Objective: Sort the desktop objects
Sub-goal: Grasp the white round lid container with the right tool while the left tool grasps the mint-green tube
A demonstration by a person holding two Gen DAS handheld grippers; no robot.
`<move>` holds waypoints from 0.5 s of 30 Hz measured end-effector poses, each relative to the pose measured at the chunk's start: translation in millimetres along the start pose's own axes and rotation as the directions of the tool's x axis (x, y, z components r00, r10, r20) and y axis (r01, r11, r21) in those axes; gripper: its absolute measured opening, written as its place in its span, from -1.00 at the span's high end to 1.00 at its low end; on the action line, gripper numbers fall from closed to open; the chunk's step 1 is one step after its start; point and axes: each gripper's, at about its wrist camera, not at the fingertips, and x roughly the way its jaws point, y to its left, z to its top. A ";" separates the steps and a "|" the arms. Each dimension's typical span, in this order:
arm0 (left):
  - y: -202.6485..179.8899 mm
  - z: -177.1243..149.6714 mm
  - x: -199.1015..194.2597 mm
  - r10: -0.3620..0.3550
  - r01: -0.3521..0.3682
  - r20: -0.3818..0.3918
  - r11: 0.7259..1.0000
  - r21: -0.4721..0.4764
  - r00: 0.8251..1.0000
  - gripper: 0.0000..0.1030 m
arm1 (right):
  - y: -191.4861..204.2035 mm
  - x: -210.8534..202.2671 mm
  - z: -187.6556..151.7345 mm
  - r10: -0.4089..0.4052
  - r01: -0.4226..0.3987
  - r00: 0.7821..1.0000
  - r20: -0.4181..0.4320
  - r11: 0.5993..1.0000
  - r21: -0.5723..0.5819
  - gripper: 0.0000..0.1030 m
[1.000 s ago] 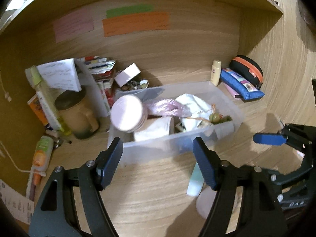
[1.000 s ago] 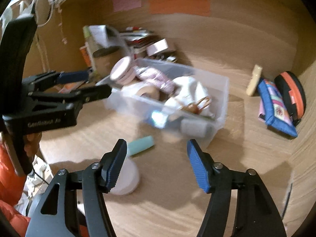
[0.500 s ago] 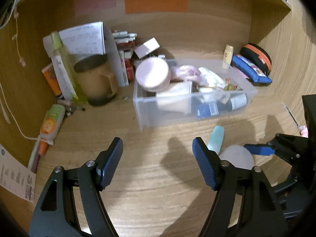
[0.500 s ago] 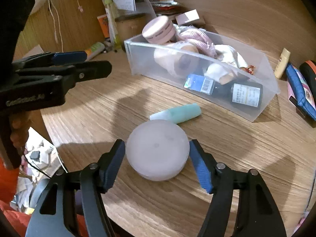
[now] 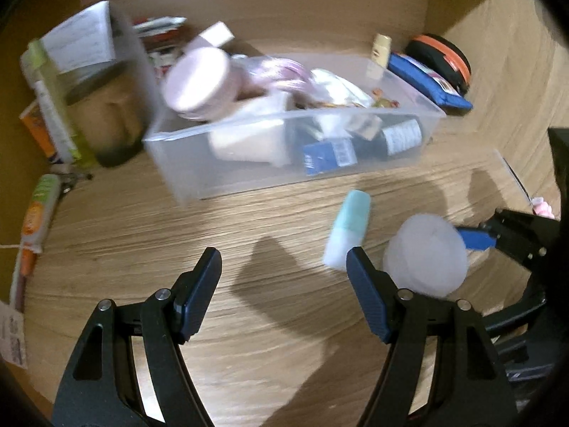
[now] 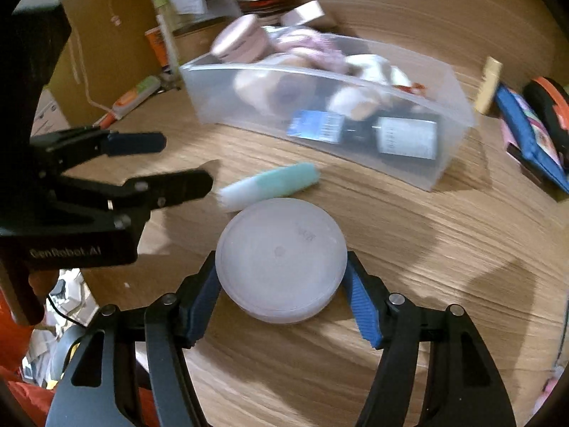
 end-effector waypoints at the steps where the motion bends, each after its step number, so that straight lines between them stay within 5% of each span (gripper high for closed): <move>1: -3.6 1.4 3.6 -0.008 0.008 -0.007 1.000 0.007 1.000 -0.40 | -5.1 -1.8 -1.1 -0.008 0.008 1.000 0.002 1.000 0.009 -0.22; 9: -30.3 13.3 26.6 -0.051 0.055 -0.054 0.995 0.080 0.997 -0.40 | -44.4 -13.6 1.8 -0.052 0.050 0.998 0.022 0.996 0.078 -0.22; 15: -37.0 21.7 40.5 -0.067 0.076 -0.086 0.992 0.100 0.994 0.13 | -56.6 -23.5 0.3 -0.076 0.071 0.996 0.052 0.992 0.102 -0.22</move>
